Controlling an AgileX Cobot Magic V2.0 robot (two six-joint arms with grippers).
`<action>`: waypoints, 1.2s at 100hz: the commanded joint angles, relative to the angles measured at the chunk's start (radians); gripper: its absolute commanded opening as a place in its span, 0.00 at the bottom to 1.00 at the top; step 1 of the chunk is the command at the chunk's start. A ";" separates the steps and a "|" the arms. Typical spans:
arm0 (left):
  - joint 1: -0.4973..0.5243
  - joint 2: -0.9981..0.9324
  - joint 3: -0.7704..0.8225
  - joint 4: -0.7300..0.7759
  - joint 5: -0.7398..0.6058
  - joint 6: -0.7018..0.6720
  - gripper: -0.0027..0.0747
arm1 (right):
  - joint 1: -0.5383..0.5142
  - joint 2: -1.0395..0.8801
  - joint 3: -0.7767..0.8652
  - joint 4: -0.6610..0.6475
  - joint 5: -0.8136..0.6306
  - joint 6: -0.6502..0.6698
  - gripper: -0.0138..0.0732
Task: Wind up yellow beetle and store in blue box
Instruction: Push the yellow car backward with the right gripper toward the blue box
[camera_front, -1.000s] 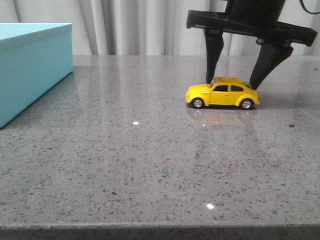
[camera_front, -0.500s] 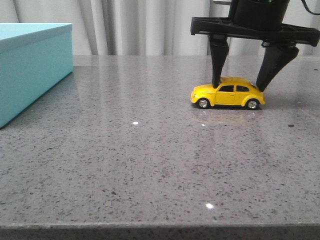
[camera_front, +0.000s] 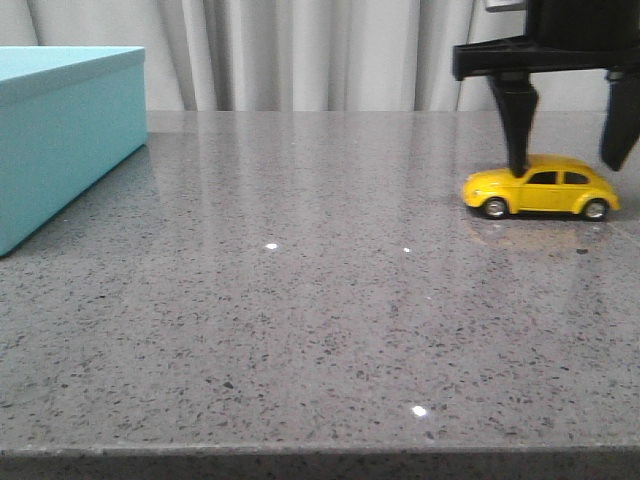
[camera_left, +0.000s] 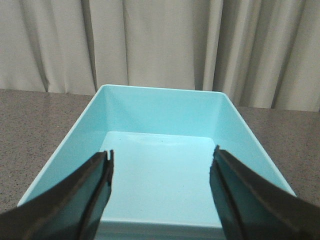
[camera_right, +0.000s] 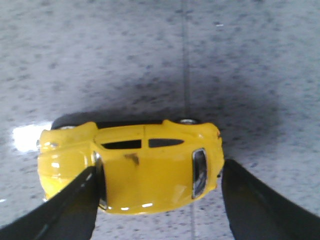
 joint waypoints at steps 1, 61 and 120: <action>-0.002 0.016 -0.036 -0.011 -0.080 0.001 0.57 | -0.025 -0.035 -0.018 -0.109 0.076 -0.003 0.75; -0.002 0.016 -0.036 -0.011 -0.134 0.001 0.54 | 0.060 -0.296 -0.017 -0.112 -0.052 -0.022 0.75; -0.002 0.027 -0.045 -0.011 -0.065 0.003 0.54 | 0.065 -0.587 0.408 -0.060 -0.384 -0.022 0.75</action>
